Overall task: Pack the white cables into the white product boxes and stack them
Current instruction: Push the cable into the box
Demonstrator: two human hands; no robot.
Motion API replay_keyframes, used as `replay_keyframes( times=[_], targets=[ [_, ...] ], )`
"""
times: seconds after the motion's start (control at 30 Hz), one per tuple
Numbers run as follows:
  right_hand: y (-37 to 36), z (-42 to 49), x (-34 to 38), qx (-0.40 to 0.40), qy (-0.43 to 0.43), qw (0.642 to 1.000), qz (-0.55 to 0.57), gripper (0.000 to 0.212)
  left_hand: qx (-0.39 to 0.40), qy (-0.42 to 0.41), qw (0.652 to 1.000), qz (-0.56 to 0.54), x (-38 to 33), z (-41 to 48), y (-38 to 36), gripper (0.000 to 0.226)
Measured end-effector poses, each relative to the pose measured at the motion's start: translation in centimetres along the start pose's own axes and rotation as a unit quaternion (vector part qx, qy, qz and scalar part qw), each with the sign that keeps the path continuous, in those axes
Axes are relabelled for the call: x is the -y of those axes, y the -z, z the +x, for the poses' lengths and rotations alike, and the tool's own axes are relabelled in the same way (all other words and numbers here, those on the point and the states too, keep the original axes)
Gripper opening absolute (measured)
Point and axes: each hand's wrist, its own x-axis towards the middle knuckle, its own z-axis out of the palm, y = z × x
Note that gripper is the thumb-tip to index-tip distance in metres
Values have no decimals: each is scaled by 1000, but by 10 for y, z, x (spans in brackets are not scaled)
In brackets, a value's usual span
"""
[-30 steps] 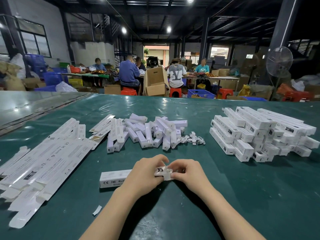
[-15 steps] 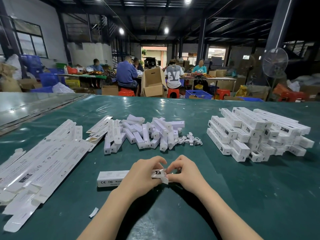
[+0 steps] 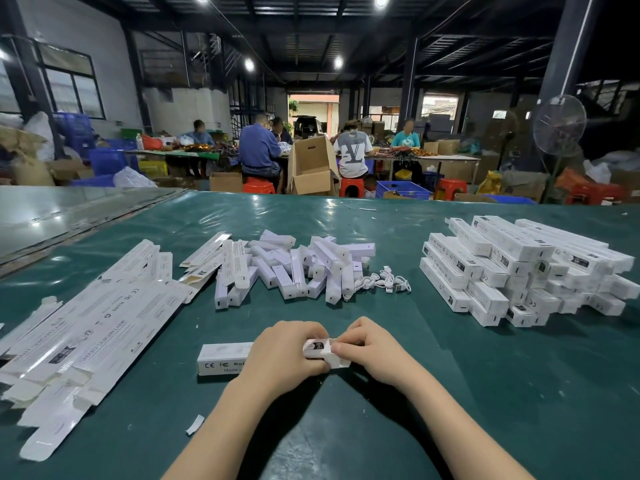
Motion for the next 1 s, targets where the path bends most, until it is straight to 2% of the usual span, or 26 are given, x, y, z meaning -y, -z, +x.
replay_keyframes(
  times=[0.13, 0.2, 0.37, 0.47, 0.53, 0.57, 0.63, 0.7, 0.73, 0.83, 0.9, 1.0],
  targets=[
    [7, -1, 0, 41, -2, 998, 52, 11, 30, -21, 999, -26, 0, -1, 2, 34],
    [9, -1, -2, 48, 8, 997, 63, 12, 37, -31, 998, -34, 0, -1, 3, 33],
    [1, 0, -2, -44, -4, 999, 11, 10, 30, -34, 999, -9, -1, 0, 0, 34],
    [6, -2, -2, 1, 19, 999, 29, 9, 21, -31, 999, 23, -4, -2, -3, 34],
    [12, -5, -1, 38, 33, 997, 56, 24, 18, -39, 998, 37, -7, -4, -3, 31],
    [13, -6, -2, 29, 30, 997, 68, 33, 15, -48, 998, 39, -8, -4, -4, 29],
    [10, -5, -3, -38, 8, 995, 90, 39, -1, -59, 998, 35, -9, -4, -5, 24],
    [9, -2, -6, -97, -31, 986, 132, 32, -24, -58, 997, 33, -10, -4, -6, 23],
    [11, -1, -7, -97, -46, 983, 148, 28, -33, -57, 997, 34, -9, -4, -6, 25],
    [14, -2, -7, -4, -51, 985, 166, 26, -52, -52, 996, 44, -9, -3, -8, 36],
    [11, -4, -5, 46, -33, 974, 221, 23, -79, -41, 995, 49, -9, -2, -8, 34],
    [4, -3, -3, 33, -26, 934, 355, 19, -125, -26, 991, 32, -11, -2, -5, 21]
  ],
)
